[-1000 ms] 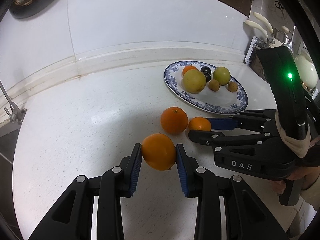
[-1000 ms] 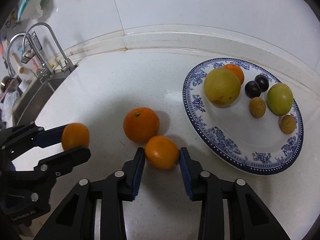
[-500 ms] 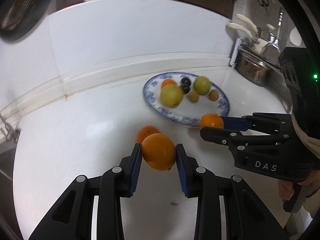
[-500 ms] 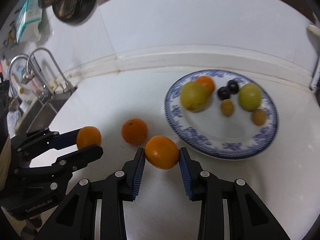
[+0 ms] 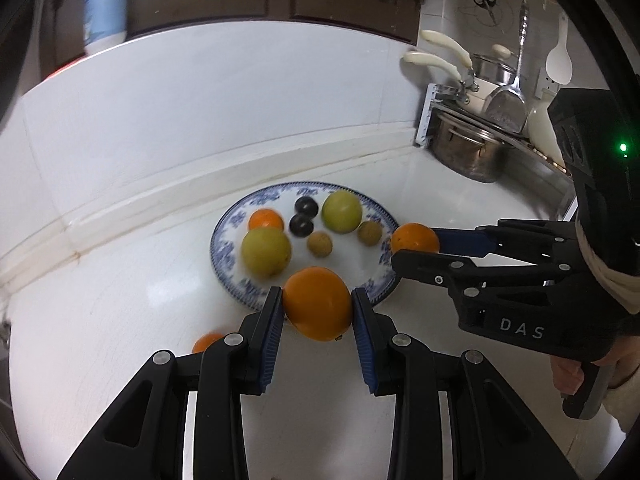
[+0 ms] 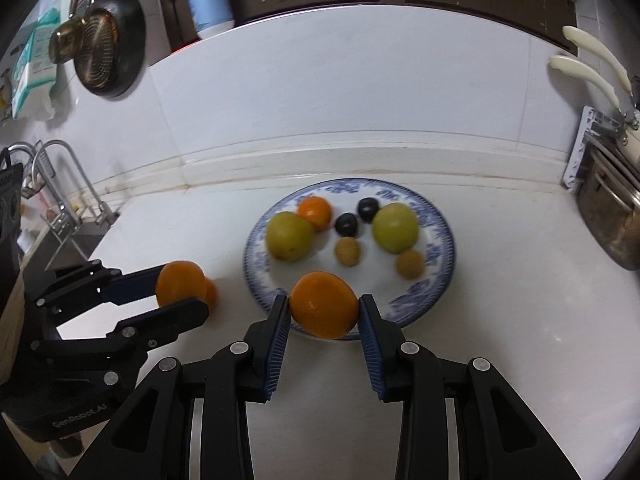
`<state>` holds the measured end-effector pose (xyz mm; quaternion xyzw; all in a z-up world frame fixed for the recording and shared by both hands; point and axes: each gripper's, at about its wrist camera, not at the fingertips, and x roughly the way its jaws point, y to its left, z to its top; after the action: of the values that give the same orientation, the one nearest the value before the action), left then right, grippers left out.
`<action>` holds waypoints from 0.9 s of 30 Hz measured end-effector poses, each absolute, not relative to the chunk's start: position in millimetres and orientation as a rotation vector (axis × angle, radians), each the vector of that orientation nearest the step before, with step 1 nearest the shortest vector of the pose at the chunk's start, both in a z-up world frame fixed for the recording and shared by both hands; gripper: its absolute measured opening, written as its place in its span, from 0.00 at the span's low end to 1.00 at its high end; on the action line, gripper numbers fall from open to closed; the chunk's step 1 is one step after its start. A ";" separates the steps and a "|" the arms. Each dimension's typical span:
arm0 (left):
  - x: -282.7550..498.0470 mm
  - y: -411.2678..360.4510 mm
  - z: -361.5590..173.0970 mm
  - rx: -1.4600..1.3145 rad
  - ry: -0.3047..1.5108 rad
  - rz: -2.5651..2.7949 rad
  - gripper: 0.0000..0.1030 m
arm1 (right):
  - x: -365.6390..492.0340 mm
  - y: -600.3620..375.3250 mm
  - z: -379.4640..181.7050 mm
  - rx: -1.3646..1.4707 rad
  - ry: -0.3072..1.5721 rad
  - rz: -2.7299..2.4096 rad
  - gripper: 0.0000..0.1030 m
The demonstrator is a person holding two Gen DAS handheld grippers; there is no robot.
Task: Organize fruits
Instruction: 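Carry both held oranges toward the plate with both tools, then open both tools to release the oranges on the plate and withdraw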
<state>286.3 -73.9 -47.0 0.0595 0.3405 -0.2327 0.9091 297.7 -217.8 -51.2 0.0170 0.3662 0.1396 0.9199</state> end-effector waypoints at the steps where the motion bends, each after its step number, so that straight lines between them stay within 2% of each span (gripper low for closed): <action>1: 289.8 -77.2 -46.7 0.124 0.703 -0.487 0.32 | 299.0 -221.4 -51.7 0.034 0.754 0.286 0.35; 24: 352.0 -113.0 -93.6 0.142 0.859 -0.481 0.33 | 354.9 -241.8 -94.7 0.023 0.878 0.284 0.35; 27: 351.5 -112.2 -94.5 0.144 0.858 -0.477 0.38 | 357.4 -243.1 -96.7 0.028 0.877 0.281 0.35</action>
<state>351.5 -112.2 -94.5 0.0693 0.4114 -0.2287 0.8796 357.4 -243.1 -96.7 0.0135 0.4233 0.1357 0.8957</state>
